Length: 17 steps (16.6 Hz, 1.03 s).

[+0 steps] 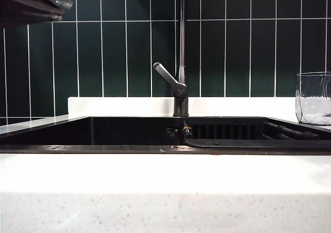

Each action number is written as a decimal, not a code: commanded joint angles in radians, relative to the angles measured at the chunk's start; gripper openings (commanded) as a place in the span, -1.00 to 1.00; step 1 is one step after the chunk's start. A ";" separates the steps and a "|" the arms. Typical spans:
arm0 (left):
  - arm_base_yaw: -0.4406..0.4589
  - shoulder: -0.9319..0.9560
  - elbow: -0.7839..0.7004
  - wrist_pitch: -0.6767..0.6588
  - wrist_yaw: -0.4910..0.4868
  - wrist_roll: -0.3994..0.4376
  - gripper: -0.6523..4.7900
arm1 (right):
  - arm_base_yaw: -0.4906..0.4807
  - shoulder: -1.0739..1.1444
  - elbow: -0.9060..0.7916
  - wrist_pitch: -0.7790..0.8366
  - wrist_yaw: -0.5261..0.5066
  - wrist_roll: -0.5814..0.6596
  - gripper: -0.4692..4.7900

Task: Pick up the mug next to the sink, go to the faucet to get some water, pour the water into the sink, and finally put the mug back to its place.

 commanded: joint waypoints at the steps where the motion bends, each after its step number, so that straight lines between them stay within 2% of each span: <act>1: 0.001 0.001 0.009 0.044 0.077 0.049 -0.50 | -0.026 0.048 0.006 0.069 0.000 -0.007 -0.73; 3: 0.001 0.028 0.010 0.076 0.133 0.051 -0.50 | -0.065 0.100 0.014 0.079 -0.008 -0.007 -0.73; 8: 0.000 0.116 0.011 0.186 0.193 0.039 -0.50 | -0.143 0.227 0.042 0.160 -0.023 -0.008 -0.73; 11: -0.002 0.180 0.052 0.203 0.228 0.040 -0.51 | -0.153 0.283 0.042 0.202 -0.033 -0.008 -0.71; 13: -0.008 0.212 0.090 0.206 0.228 0.055 -0.51 | -0.155 0.320 0.042 0.243 0.002 -0.009 -0.56; 17: -0.020 0.280 0.108 0.256 0.245 0.051 -0.52 | -0.165 0.396 0.042 0.280 0.010 -0.043 -0.56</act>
